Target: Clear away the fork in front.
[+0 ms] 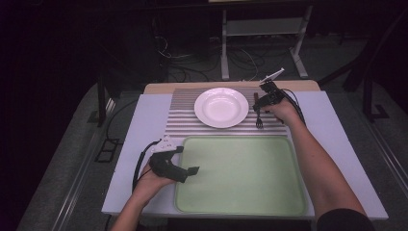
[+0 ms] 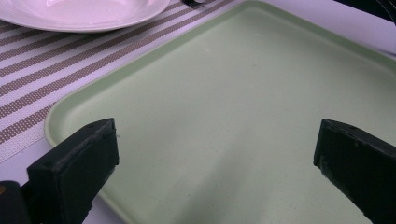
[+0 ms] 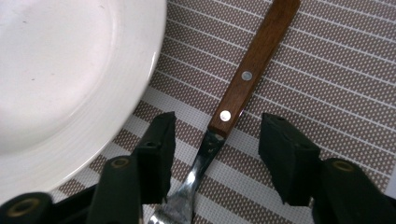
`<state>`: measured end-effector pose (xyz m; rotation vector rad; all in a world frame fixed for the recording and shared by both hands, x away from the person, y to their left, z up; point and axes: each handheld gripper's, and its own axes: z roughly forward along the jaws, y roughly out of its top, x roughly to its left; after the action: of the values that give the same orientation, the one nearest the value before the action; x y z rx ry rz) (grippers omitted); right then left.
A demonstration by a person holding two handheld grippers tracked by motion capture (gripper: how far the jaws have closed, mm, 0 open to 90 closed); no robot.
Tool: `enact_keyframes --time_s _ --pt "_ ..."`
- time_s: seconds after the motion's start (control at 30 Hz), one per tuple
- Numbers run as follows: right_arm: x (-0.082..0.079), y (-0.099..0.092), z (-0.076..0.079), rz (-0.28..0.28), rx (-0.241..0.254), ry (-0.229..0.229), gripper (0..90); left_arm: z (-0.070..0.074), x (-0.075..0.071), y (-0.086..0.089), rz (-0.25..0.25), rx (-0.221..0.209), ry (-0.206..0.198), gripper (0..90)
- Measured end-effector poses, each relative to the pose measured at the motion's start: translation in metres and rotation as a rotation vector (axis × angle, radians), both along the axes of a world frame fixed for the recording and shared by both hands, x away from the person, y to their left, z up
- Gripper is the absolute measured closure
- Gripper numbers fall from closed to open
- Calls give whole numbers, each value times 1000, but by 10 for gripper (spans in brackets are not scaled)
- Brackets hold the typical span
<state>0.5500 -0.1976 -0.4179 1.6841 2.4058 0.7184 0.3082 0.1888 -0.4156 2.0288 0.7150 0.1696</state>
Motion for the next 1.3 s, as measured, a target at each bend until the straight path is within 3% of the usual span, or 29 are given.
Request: enact_keyframes --time_s 0.5,0.73,1.03,1.3 --pt "19 10 -7 -26 -67 82 565 0 0 0 -2 2 0 0" --pt "20 11 -8 -16 -92 80 618 -1 0 0 -1 6 3 0" --pt "19 9 -8 -22 -109 86 754 -1 0 -1 -3 11 6 0" --pt "18 9 -8 -18 -116 78 768 -1 0 0 -1 12 6 0"
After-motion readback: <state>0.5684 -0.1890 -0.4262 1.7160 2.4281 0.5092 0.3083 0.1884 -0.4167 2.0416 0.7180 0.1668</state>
